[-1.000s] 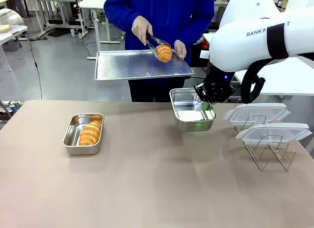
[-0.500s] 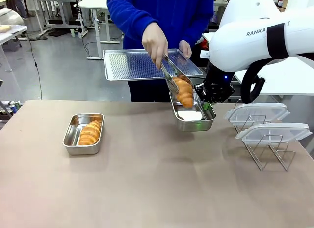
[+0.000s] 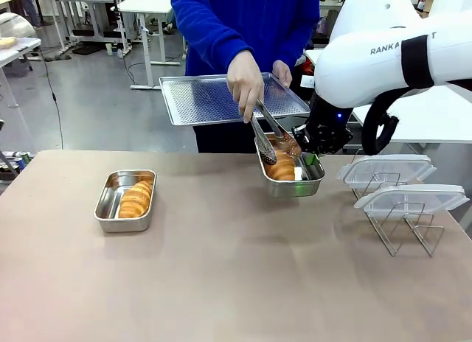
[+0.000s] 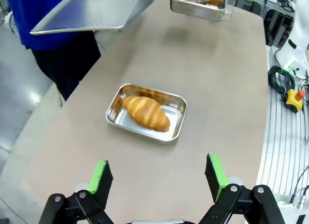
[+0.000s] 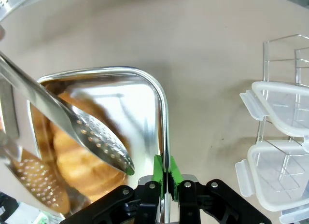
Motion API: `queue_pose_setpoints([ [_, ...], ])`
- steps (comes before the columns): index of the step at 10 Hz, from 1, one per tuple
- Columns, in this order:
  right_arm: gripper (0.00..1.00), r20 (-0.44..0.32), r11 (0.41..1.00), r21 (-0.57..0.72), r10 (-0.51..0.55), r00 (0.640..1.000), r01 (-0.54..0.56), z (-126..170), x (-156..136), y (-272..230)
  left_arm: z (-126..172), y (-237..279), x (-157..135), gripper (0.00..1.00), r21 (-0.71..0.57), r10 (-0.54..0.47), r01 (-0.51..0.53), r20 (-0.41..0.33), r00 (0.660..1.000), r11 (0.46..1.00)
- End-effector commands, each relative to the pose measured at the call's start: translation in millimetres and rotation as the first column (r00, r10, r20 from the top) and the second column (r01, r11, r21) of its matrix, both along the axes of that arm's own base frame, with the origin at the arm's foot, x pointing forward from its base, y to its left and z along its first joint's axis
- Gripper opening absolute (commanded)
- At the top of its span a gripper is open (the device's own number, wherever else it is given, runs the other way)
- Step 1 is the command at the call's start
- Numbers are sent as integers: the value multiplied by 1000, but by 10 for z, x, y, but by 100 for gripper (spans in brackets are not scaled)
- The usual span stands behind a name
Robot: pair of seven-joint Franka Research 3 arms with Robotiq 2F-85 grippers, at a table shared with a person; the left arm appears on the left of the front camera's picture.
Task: Place the bread in airtight containers.
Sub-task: Once an object is inside an Airtight Container , place the container in the center of the table.
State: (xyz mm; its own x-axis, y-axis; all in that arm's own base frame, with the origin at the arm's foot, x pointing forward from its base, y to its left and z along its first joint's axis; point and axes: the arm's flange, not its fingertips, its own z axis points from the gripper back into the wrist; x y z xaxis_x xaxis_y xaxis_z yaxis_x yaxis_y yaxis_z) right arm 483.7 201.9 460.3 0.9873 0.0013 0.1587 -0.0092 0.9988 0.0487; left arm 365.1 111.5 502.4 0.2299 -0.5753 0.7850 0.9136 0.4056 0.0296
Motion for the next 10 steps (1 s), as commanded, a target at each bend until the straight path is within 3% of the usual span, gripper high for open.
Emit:
queue_pose_setpoints([
  [1,0,9,1000,2,-14,1000,14,33,-6,1,-4,7,17,100,-2,-9,9,21,1000,1000],
  [10,0,9,1000,2,-14,1000,14,33,-6,1,-4,7,17,100,-2,-9,9,21,1000,1000],
])
